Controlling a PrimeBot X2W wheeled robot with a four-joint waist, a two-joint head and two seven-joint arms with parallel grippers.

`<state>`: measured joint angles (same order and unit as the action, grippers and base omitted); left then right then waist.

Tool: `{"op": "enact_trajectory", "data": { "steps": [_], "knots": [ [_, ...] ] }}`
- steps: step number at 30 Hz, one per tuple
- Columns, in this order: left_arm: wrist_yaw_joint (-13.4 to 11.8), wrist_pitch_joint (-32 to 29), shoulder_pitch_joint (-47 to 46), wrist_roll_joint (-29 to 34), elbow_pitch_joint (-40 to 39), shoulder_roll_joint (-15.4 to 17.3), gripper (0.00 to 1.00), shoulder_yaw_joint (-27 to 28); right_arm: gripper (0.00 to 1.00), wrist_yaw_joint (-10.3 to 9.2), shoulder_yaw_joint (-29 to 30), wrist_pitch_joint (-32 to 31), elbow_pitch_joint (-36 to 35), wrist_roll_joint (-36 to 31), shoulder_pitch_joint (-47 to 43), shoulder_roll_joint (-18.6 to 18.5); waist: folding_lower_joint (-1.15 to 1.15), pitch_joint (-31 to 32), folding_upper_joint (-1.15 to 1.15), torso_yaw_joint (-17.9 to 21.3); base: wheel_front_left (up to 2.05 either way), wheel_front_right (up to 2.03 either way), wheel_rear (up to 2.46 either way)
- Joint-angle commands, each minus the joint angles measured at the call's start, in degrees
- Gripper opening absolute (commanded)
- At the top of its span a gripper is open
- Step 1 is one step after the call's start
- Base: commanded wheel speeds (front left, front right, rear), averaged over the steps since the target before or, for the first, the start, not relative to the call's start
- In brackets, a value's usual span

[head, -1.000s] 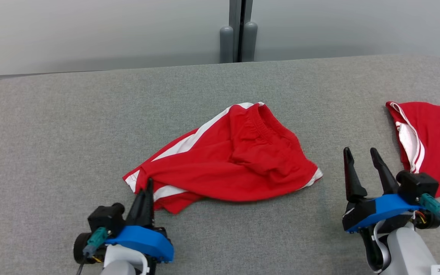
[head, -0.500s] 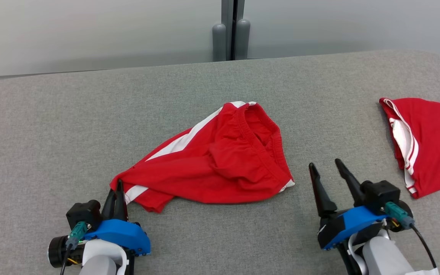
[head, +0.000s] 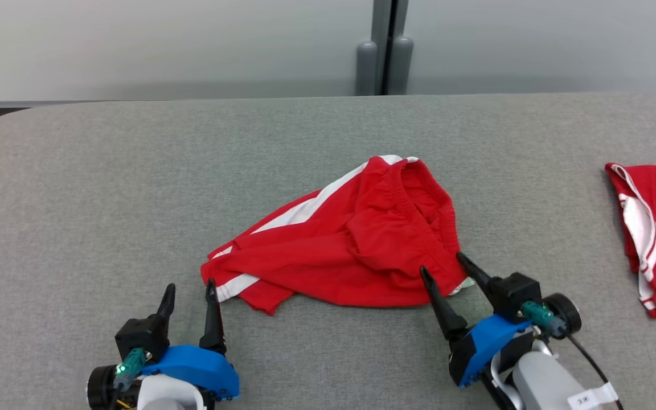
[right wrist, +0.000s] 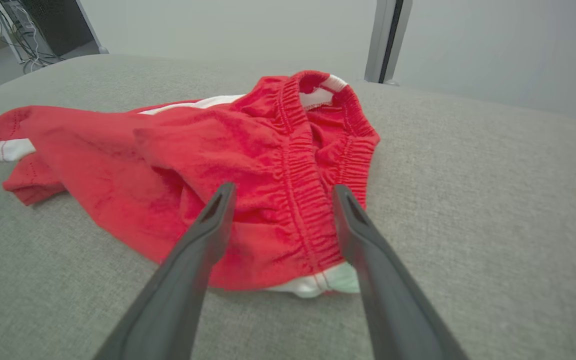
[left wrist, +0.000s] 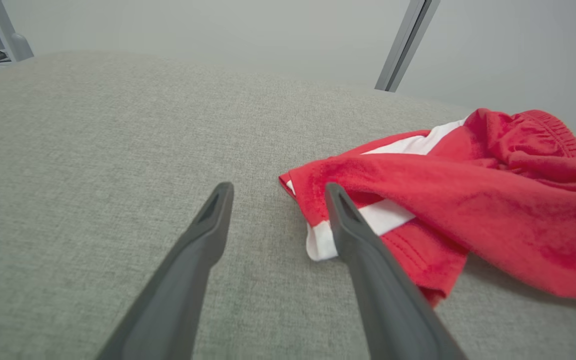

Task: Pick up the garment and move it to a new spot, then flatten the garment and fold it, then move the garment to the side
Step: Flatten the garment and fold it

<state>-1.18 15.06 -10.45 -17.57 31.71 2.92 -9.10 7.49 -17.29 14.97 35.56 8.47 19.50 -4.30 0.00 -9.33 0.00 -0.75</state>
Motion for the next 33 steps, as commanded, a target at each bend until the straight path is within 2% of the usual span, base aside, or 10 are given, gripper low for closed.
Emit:
{"op": "enact_trajectory", "data": {
  "steps": [1, 9, 10, 11, 12, 13, 17, 26, 30, 33],
  "knots": [
    [-0.3, 0.2, 0.4, -0.3, -0.5, -0.1, 1.0, -0.7, 1.0, 0.01, 0.0, 0.3, 0.6, -0.3, 1.8, -0.8, 0.0, -0.2, 0.0, -0.7, 0.0, 0.0, 0.0],
    [-0.6, 0.2, 1.0, -0.7, -1.6, 0.0, 1.0, -2.8, 1.0, 0.01, 0.1, 0.3, 8.3, 0.6, 4.4, -2.4, 0.0, 0.0, 0.0, -2.7, 0.0, 0.0, 0.0],
    [-0.6, 0.2, 1.0, -0.8, -1.8, 0.0, 1.0, -3.1, 0.84, 0.01, -0.5, 0.3, 9.0, 1.0, 5.1, -2.4, 0.0, 0.0, 0.0, -2.9, 0.0, 0.0, 0.0],
    [-0.6, 0.2, 1.1, -0.9, -1.9, 0.0, 1.0, -3.2, 0.62, 0.01, -1.0, 0.3, 9.6, 1.4, 5.5, -2.6, 0.0, 0.1, 0.0, -3.0, 0.0, 0.0, 0.0],
    [-0.6, 0.2, 1.2, -0.9, -2.1, 0.0, 1.0, -3.3, 0.26, 0.01, -1.4, 0.3, 10.0, 2.0, 5.7, -2.7, 0.0, 0.1, 0.0, -3.1, 0.0, 0.0, 0.0],
    [-0.7, 0.2, 1.3, -0.9, -2.2, 0.0, 1.0, -3.3, 0.0, 0.01, -1.8, 0.3, 9.9, 2.5, 5.9, -2.8, 0.0, 0.2, 0.0, -3.2, 0.0, 0.0, 0.0],
    [-0.8, 0.2, 1.9, -0.9, -2.6, 0.0, 1.0, -3.4, 0.0, 0.01, -3.9, 0.3, 7.6, 5.3, 5.5, -2.5, 0.0, 0.8, 0.0, -2.9, 0.0, 0.0, 0.0],
    [-0.5, 0.2, 3.8, -1.1, -2.5, 0.0, 1.0, -3.3, 0.0, 0.01, -3.6, 0.3, -1.9, 21.3, 5.6, -0.5, 0.0, 2.9, 0.0, -0.7, 0.0, 0.0, 0.0],
    [-0.6, 0.2, 2.4, -1.7, -3.0, 0.0, 1.0, -5.4, 0.0, 0.01, 0.7, 0.3, 0.1, 22.2, 9.2, -1.0, 0.0, 1.1, 0.0, -2.0, 0.0, 0.0, 0.0],
    [-0.4, 0.2, 1.1, -2.1, -3.0, 0.0, 1.0, -7.5, 0.0, 0.01, 5.1, 0.3, 4.1, 20.0, 12.8, -1.3, 0.0, -1.1, 0.0, -3.7, 0.0, 0.0, 0.0]
  ]
}}
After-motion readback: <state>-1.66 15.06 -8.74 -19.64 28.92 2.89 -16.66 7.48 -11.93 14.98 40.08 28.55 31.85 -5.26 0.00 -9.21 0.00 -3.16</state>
